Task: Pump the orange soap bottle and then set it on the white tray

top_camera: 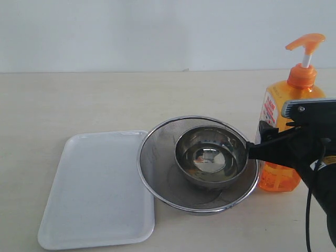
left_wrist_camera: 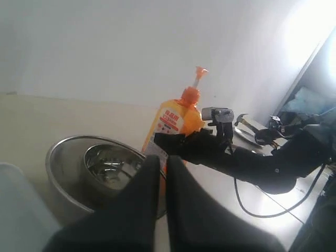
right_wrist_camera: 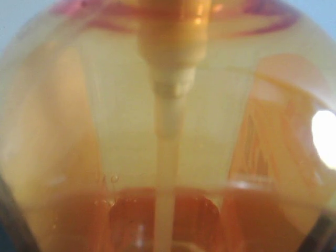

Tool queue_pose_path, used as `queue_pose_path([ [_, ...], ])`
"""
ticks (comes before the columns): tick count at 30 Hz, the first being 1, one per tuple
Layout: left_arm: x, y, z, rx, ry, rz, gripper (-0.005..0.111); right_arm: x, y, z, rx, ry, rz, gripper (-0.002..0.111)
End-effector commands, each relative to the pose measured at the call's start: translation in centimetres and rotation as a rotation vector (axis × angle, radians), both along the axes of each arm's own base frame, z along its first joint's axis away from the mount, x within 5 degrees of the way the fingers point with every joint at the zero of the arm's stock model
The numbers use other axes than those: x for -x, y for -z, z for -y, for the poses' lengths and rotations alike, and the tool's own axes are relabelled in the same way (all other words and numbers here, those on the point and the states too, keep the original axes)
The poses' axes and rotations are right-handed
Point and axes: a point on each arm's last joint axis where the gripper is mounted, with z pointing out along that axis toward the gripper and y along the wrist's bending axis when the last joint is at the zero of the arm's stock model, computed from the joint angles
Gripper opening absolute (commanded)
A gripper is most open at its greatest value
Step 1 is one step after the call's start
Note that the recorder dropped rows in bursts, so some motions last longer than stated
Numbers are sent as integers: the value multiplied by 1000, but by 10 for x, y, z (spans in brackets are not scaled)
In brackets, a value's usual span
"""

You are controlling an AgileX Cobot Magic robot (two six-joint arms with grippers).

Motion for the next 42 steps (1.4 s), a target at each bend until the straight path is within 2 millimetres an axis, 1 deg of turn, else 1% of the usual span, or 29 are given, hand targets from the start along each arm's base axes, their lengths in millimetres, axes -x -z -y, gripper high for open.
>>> queue_pose_path([
  [1,-5,-3,-7,32,-95,32,5,-1,-5,-1,6,-5,39,2],
  [6,-12,-10,-21,54,-283,114,5,-1,-5,-1,6,-5,39,2],
  [14,-15,-9,-27,-50,-431,177,5,-2,-6,-1,5,-5,40,2],
  [20,-17,-9,-32,-70,-541,181,5,-2,-6,-1,4,-5,40,2],
  [25,-17,-9,-34,-98,-579,195,5,-2,-6,-1,4,-5,40,2],
  [42,-17,-9,-34,-104,-580,198,5,-2,-6,-1,4,-5,40,2],
])
